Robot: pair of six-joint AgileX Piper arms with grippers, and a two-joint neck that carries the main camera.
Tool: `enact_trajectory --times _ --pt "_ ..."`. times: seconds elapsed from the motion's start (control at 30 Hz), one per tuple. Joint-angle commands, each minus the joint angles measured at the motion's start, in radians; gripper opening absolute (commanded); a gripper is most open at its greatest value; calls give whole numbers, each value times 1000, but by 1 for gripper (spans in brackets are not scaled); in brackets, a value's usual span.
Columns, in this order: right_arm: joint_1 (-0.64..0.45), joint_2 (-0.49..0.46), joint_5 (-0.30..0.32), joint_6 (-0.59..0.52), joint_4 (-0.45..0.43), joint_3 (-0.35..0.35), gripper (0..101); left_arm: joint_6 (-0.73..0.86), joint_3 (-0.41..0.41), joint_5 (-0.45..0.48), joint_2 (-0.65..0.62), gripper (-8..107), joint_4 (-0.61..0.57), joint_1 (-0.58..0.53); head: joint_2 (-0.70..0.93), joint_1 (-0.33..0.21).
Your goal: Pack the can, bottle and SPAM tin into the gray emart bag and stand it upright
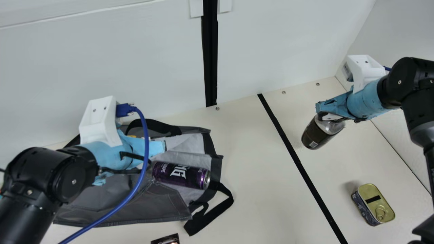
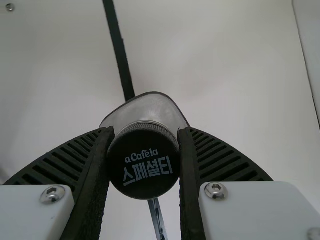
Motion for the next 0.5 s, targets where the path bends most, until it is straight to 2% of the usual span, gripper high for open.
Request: enact_trajectory --times 0.0,0.47 --pt "15 -4 -1 -14 8 6 0 0 0 0 0 -8 0 0 -1 -24" --pt "130 -48 -1 -96 76 66 0 0 0 0 0 -8 0 0 -1 -24"
